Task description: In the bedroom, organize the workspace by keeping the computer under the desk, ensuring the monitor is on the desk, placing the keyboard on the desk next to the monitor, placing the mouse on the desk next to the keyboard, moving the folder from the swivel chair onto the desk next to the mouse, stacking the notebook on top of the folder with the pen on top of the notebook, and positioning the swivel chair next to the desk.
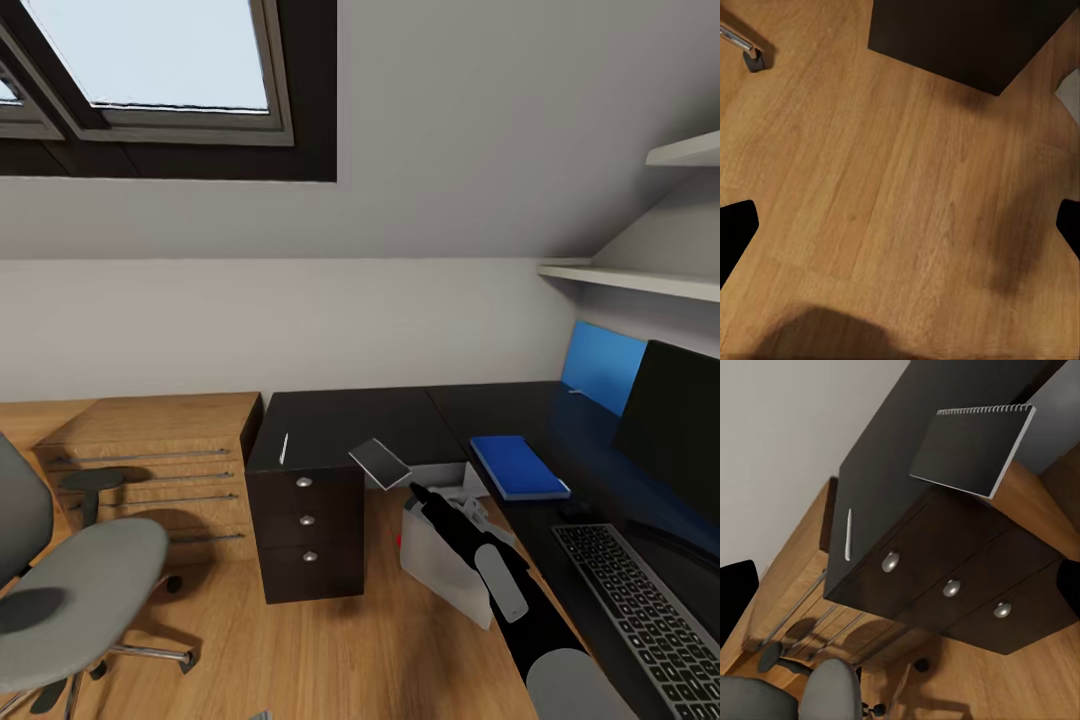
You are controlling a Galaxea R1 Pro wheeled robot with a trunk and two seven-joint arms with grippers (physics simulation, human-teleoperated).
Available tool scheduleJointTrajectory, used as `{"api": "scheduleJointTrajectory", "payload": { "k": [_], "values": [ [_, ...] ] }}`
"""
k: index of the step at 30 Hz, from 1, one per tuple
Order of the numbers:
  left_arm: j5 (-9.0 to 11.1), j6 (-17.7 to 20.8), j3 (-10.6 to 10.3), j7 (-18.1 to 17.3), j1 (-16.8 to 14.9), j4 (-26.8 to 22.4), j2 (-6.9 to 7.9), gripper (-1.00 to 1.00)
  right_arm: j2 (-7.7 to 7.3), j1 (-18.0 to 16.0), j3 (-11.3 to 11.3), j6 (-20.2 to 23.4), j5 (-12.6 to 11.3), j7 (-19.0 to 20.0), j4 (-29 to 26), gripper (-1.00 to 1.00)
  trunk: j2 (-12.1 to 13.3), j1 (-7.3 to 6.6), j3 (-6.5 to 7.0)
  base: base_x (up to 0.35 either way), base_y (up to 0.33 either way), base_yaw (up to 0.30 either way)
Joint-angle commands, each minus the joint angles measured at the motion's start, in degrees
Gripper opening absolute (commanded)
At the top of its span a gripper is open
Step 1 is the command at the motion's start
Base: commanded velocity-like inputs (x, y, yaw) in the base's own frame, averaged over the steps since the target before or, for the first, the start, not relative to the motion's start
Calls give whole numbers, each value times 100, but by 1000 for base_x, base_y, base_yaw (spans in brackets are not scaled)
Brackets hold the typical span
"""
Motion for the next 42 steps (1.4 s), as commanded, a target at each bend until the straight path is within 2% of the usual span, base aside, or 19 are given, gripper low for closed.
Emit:
{"api": "scheduleJointTrajectory", "payload": {
  "k": [1,6,10,13,14,18,26,33,37,38,41,42],
  "values": [
    [50,22,-50,40,-7,-18,7,100,6,-4,-23,33,-32,29,21,100,-46,23,-25,0,0,-1],
    [48,597,-43,79,-7,-519,26,100,1,-4,-5,-136,-11,63,364,100,-247,133,-115,0,0,0],
    [48,1133,-31,308,-7,-1080,57,100,-2,-9,1,-210,-12,75,544,100,-407,220,-187,0,0,0],
    [48,1515,-36,636,-7,-1583,117,100,-1,-11,6,-226,-13,86,606,100,-527,286,-241,0,0,0],
    [51,1741,-41,892,-7,-1990,169,100,2,-14,8,-231,-13,92,636,100,-567,308,-259,0,0,0],
    [67,2187,-51,1398,-7,-2882,314,100,8,-18,16,-237,-13,97,679,100,-728,396,-331,0,0,0],
    [121,3190,-35,2129,-7,-4555,510,100,-2,-31,35,-181,-13,99,868,100,-1049,572,-475,0,0,0],
    [185,3440,-19,2264,-7,-5095,543,100,-15,-131,28,59,-36,101,1403,100,-1330,726,-600,0,0,0],
    [215,3489,-15,2288,-5,-5210,638,100,-19,-403,7,193,-66,95,1649,100,-1490,813,-672,0,0,0],
    [225,3500,-23,2282,-6,-5234,786,100,-29,-612,-34,431,-143,90,1705,100,-1530,835,-690,0,0,0],
    [228,3503,-24,2278,-6,-5238,865,100,-38,-783,-99,776,-374,89,1724,100,-1650,901,-744,0,0,0],
    [230,3501,-24,2276,-7,-5239,897,100,-41,-878,-153,1027,-621,90,1729,100,-1690,923,-762,0,0,0]
  ]
}}
